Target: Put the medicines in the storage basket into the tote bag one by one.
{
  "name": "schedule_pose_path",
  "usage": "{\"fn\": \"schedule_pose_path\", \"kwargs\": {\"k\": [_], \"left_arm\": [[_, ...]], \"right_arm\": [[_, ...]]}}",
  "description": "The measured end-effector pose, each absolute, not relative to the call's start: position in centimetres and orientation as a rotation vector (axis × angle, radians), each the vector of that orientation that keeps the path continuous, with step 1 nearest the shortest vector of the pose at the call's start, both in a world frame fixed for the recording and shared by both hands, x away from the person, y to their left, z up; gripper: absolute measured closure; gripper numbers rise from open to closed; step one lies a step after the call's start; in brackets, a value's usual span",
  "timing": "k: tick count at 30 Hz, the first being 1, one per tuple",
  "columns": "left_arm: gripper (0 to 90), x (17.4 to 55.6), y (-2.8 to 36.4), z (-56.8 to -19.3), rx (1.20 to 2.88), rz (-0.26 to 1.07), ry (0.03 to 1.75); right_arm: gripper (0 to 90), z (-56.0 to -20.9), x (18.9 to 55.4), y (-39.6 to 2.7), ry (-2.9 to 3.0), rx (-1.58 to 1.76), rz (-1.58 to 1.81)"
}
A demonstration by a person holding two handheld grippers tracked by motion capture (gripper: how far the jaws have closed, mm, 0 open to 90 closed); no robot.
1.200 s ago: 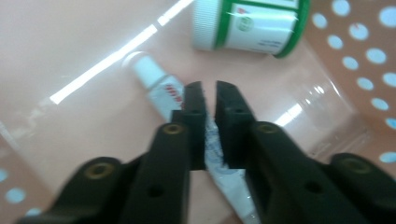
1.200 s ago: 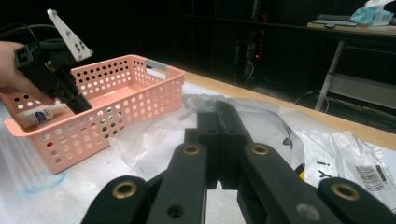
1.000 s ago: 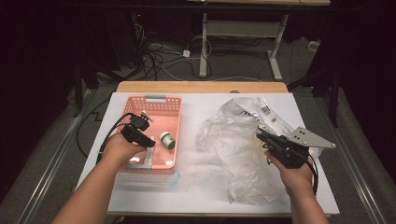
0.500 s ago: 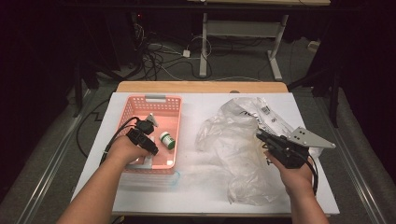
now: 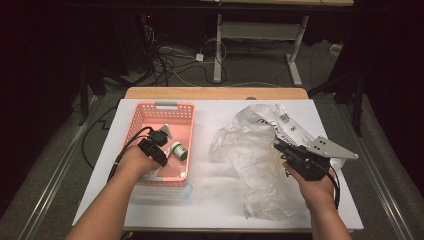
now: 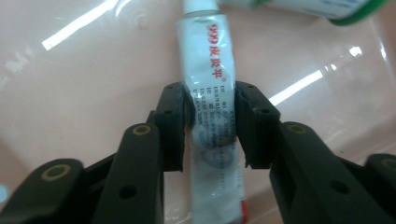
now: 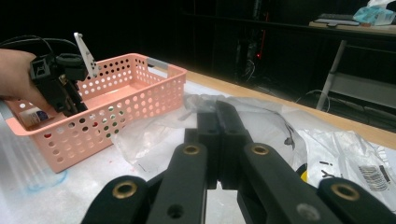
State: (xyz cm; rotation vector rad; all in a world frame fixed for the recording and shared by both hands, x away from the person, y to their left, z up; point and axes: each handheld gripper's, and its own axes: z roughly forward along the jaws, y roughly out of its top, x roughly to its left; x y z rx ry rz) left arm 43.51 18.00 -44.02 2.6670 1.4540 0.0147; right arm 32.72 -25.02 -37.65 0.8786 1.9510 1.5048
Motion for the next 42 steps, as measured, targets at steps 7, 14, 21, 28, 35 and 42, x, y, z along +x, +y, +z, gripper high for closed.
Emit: {"fn": "schedule_pose_path", "kwargs": {"k": [7, 14, 21, 28, 35, 42], "left_arm": [[65.9, 43.8, 18.5, -43.9, 2.637, 0.056, 1.515], [66.1, 43.8, 19.6, -43.4, 2.583, 0.073, 1.509], [66.0, 43.3, 20.3, -42.7, 2.497, 0.106, 1.48], [66.0, 42.4, 20.9, -41.7, 2.403, 0.144, 1.438], [66.0, 41.2, 21.5, -41.3, 2.303, 0.183, 1.364], [66.0, 40.1, 21.8, -40.9, 2.243, 0.233, 1.299]], "right_arm": [[90.0, -37.5, 32.6, -25.1, 1.944, 0.88, 1.507], [90.0, -37.6, 32.6, -25.3, 1.945, 0.881, 1.508], [90.0, -37.6, 32.6, -25.4, 1.948, 0.877, 1.507], [90.0, -37.5, 32.5, -25.3, 1.953, 0.876, 1.506], [90.0, -37.5, 32.4, -25.2, 1.963, 0.859, 1.502], [90.0, -37.5, 32.3, -25.2, 1.959, 0.868, 1.498]]}}
